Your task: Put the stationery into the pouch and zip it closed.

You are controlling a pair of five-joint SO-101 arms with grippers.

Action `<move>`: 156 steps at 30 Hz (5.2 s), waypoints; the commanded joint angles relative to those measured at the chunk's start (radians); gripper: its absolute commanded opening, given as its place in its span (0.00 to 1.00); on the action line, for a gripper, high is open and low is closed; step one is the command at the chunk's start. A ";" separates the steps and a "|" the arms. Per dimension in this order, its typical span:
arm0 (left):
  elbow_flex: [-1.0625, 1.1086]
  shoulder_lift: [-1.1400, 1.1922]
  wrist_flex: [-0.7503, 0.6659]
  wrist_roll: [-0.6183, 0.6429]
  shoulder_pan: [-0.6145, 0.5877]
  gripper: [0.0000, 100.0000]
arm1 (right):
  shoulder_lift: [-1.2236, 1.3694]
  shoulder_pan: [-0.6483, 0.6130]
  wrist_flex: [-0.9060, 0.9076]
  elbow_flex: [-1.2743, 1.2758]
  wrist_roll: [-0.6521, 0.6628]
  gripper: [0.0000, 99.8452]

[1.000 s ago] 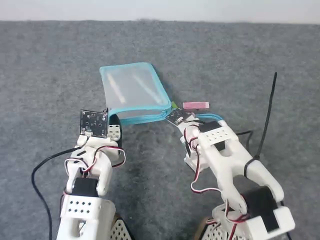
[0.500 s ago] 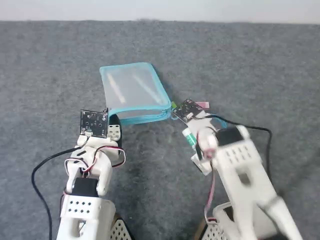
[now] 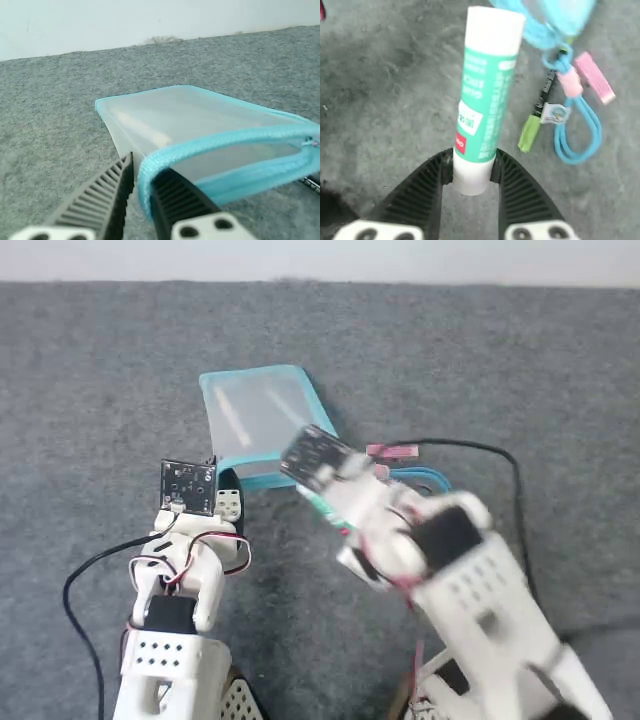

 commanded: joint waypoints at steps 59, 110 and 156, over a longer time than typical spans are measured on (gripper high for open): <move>-0.015 0.012 -0.028 -0.008 0.009 0.01 | 0.745 0.140 0.154 -1.033 -0.166 0.17; -0.015 0.014 -0.028 -0.008 0.008 0.01 | 0.883 0.378 -0.421 -0.445 0.287 0.23; -0.015 0.015 -0.026 -0.008 0.009 0.01 | 1.138 0.665 -0.239 -0.586 -0.155 0.06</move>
